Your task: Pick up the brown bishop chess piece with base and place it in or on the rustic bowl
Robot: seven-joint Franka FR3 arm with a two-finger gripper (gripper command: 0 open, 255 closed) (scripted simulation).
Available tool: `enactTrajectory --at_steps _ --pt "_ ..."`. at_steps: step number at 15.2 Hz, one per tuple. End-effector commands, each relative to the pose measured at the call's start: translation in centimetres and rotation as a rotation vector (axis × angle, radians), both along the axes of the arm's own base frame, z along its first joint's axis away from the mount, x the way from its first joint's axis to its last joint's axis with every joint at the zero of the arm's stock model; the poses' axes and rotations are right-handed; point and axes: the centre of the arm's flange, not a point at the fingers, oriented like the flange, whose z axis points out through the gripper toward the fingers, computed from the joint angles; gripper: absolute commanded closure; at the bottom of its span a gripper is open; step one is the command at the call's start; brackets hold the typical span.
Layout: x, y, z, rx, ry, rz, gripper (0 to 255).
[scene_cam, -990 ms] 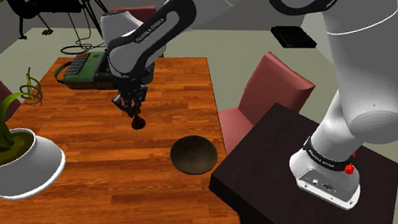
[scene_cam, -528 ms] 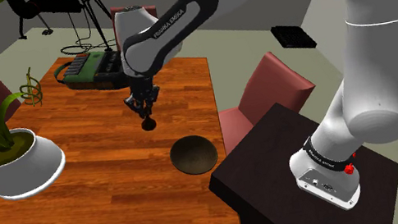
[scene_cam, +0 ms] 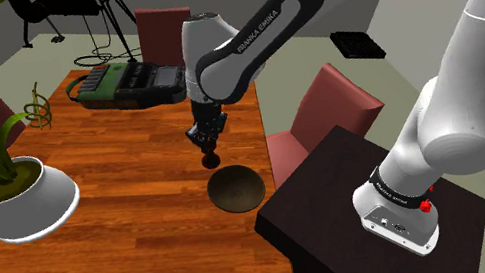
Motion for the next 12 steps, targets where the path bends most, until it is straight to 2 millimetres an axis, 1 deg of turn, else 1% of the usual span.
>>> enactTrajectory --at_steps 1,4,5,12 --pt "-2.4 -0.9 0.2 0.0 0.0 0.0 255" --pt "-6.2 -2.2 0.4 0.0 0.0 0.0 255" --pt "-8.0 -2.8 0.6 0.0 0.0 0.0 255" --pt "-8.0 -2.8 -3.1 0.0 0.0 0.0 255"
